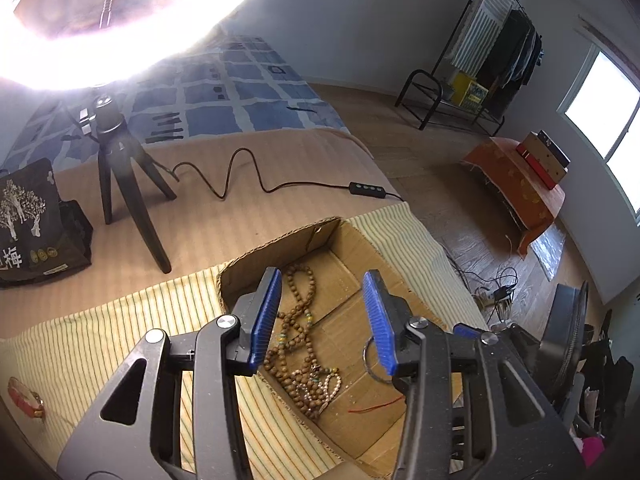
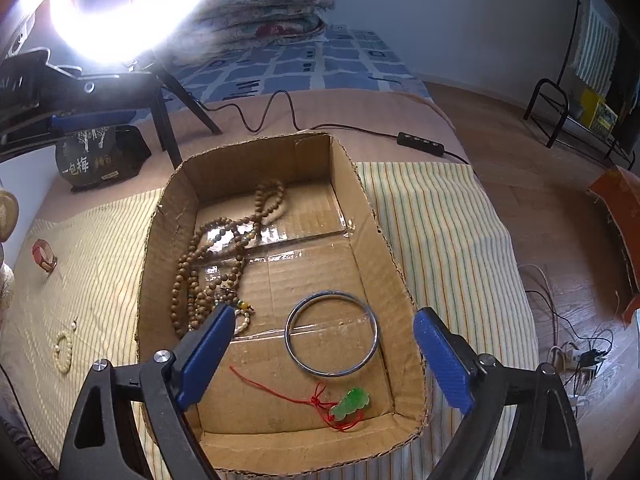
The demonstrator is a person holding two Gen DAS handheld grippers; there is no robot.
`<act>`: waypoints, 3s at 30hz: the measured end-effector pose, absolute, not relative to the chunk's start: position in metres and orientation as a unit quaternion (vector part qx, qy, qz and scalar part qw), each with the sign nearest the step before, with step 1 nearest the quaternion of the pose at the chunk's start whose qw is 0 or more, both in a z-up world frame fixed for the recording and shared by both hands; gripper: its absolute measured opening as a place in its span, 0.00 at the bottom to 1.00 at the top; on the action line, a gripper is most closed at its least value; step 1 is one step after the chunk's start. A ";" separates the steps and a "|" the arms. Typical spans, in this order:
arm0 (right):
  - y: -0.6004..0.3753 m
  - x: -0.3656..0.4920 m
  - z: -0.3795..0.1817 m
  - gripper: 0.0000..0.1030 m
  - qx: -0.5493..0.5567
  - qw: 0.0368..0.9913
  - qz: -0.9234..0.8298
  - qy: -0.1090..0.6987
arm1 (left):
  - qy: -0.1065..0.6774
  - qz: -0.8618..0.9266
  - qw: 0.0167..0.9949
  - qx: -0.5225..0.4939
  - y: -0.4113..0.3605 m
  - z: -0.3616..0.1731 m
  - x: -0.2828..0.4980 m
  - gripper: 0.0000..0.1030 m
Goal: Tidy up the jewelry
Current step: 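Lower both items into the box and open both tools, then withdraw both tools from the box toward the remaining jade bracelet, then close the left tool on the red watch strap while the right tool grips the pale bead bracelet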
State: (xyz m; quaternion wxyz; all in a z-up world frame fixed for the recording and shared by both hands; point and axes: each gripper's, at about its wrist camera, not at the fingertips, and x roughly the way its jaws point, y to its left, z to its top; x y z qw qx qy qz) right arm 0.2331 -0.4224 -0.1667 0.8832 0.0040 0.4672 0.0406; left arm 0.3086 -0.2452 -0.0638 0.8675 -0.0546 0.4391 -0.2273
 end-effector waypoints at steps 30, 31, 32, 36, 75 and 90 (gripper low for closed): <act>-0.399 0.210 -0.122 0.90 0.028 0.909 0.050 0.412 | 0.404 -0.159 0.900 -0.032 -0.145 -0.035 0.253 0.42; -0.395 0.209 -0.119 0.90 0.029 0.910 0.054 0.410 | 0.402 -0.155 0.902 -0.035 -0.138 -0.033 0.250 0.42; -0.392 0.208 -0.117 0.90 0.029 0.911 0.058 0.407 | 0.400 -0.149 0.903 -0.039 -0.128 -0.031 0.247 0.42; -0.374 0.203 -0.110 0.90 0.025 0.915 0.074 0.396 | 0.395 -0.125 0.909 -0.049 -0.090 -0.028 0.231 0.42; -0.187 0.168 -0.187 0.79 -0.067 0.845 0.221 0.483 | 0.490 0.023 0.852 -0.185 0.104 -0.133 0.210 0.42; -0.157 0.172 -0.225 0.51 -0.068 0.802 0.254 0.536 | 0.521 0.035 0.829 -0.201 0.099 -0.161 0.248 0.45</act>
